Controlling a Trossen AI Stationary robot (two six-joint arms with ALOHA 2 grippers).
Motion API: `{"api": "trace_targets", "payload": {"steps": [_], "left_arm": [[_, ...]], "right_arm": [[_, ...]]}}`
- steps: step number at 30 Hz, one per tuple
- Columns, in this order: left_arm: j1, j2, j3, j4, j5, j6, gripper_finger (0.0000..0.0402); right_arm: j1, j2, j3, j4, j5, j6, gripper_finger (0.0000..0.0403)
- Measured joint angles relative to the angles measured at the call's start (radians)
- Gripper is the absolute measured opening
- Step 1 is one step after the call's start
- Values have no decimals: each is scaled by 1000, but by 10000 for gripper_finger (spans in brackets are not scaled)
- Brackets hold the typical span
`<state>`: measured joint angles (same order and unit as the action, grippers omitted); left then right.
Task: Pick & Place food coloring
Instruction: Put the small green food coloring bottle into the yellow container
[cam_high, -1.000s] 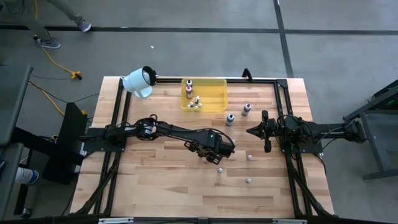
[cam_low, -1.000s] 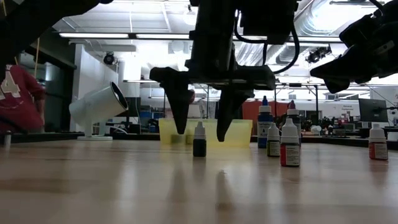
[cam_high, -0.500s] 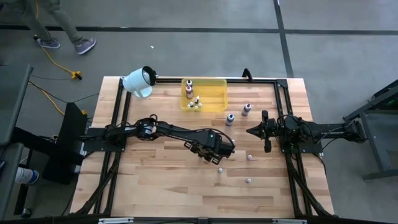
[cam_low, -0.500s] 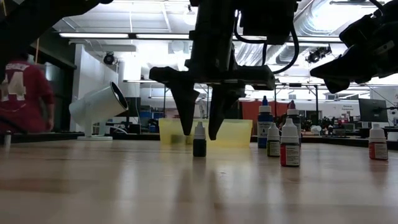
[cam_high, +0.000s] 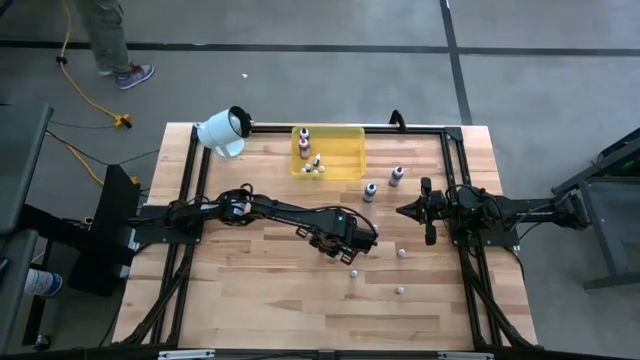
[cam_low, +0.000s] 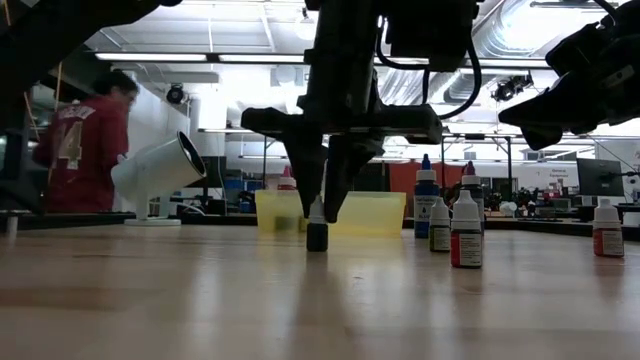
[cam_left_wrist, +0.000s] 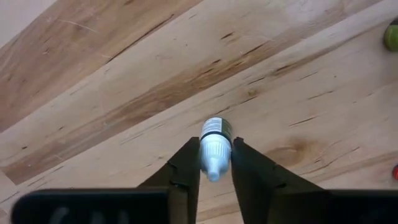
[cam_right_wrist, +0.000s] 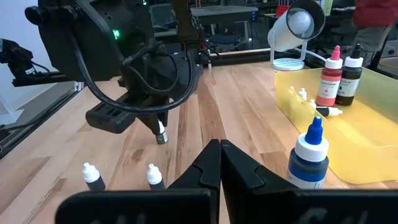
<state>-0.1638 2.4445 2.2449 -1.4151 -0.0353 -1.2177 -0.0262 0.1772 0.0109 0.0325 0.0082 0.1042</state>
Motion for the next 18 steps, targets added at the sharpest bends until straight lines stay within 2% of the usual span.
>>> {"api": "trace_targets", "payload": {"steps": [4,7,10,18], "left_arm": [[0,-2,1,0,1,15,38],[1,-3,1,9,37,80,24],[2,-3,1,25,98,111,22],[41,-8,11,63,130,106,23]], "right_arm": [[0,0,0,0,0,0,0],[0,0,0,0,0,0,0],[0,0,0,0,0,0,0],[0,0,0,0,0,0,0]]}}
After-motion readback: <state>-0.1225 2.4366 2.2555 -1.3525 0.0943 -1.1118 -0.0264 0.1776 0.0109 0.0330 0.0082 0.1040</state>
